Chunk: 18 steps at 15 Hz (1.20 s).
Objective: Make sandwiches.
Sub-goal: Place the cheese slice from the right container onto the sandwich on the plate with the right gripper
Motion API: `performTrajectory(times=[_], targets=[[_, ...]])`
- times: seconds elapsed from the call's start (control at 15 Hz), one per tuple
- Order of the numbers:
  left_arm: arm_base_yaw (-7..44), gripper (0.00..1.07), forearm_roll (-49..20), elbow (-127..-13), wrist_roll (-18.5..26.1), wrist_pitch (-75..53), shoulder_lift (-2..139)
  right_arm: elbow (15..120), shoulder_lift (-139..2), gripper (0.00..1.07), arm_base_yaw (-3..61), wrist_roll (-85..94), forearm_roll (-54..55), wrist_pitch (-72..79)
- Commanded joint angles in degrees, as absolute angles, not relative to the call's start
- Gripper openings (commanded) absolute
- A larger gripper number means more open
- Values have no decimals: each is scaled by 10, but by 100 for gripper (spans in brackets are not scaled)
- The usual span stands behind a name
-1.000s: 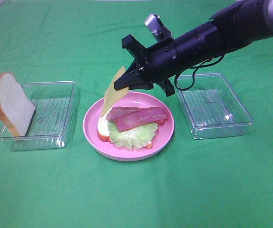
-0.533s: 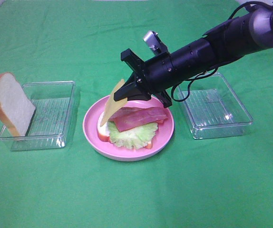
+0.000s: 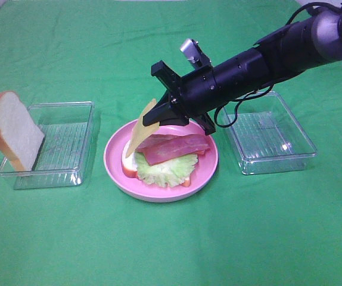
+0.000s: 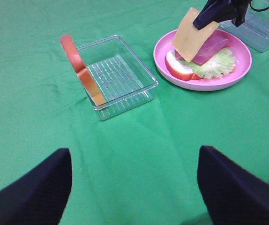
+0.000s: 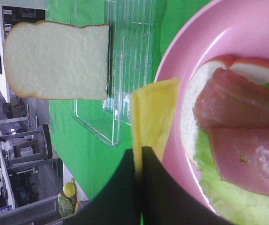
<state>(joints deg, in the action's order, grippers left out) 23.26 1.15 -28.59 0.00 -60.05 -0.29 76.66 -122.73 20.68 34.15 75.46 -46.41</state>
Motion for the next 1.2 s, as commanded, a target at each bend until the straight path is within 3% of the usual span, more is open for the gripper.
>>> performTrajectory(times=[0.07,0.6,0.73,0.87,0.93,1.0,1.2], targets=[[235,71,15,-285,0,-598,-15,764,-1242,0,207,323,743,-465],[235,71,15,-285,0,-598,-15,764,-1241,0,206,265,649,-436],[235,71,15,-285,0,-598,-15,764,-1241,15,206,248,627,-427],[235,71,15,-285,0,-598,-15,764,-1241,44,206,250,623,-426],[235,71,15,-285,0,-598,-15,764,-1239,65,206,258,619,-426],[235,71,15,-285,0,-598,-15,766,-1233,72,206,269,608,-426],[235,71,15,-285,0,-598,-15,768,-1202,74,206,258,552,-425]])
